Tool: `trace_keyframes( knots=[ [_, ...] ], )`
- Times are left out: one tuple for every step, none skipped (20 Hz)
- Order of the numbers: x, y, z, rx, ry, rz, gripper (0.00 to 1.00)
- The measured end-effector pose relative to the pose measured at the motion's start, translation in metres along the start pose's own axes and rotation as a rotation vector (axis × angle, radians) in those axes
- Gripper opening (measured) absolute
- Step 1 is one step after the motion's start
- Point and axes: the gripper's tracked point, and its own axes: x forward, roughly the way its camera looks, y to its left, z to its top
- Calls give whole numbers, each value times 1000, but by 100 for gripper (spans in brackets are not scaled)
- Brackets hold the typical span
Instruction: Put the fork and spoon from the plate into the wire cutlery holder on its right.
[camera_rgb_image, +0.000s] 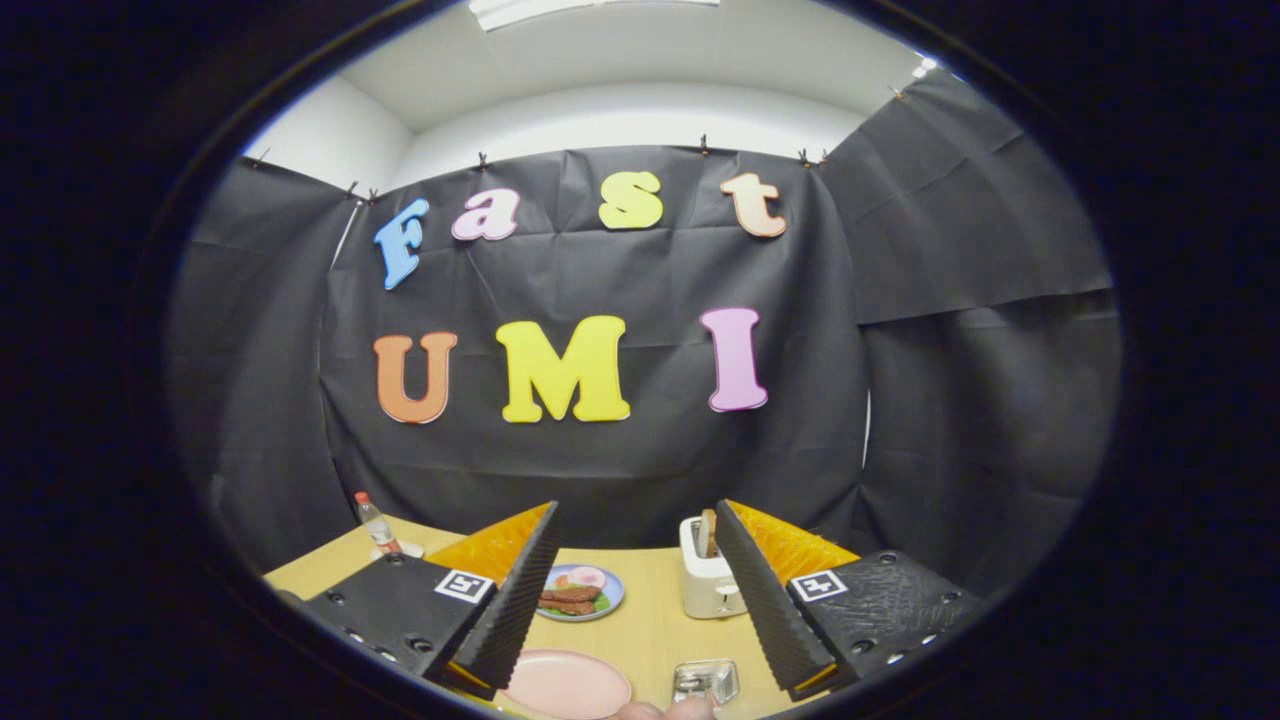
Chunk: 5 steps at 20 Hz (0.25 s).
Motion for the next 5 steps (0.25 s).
trace_keyframes(
  knots=[
    [0, -1, 1, 1, 0, -4, 92],
    [-1, -3, 2, 5, -4, -8, 92],
    [-1, -5, 3, 8, -6, -12, 92],
    [-2, -6, 2, 11, -5, -15, 92],
    [-2, -6, 2, 13, -4, -17, 92]
  ],
)
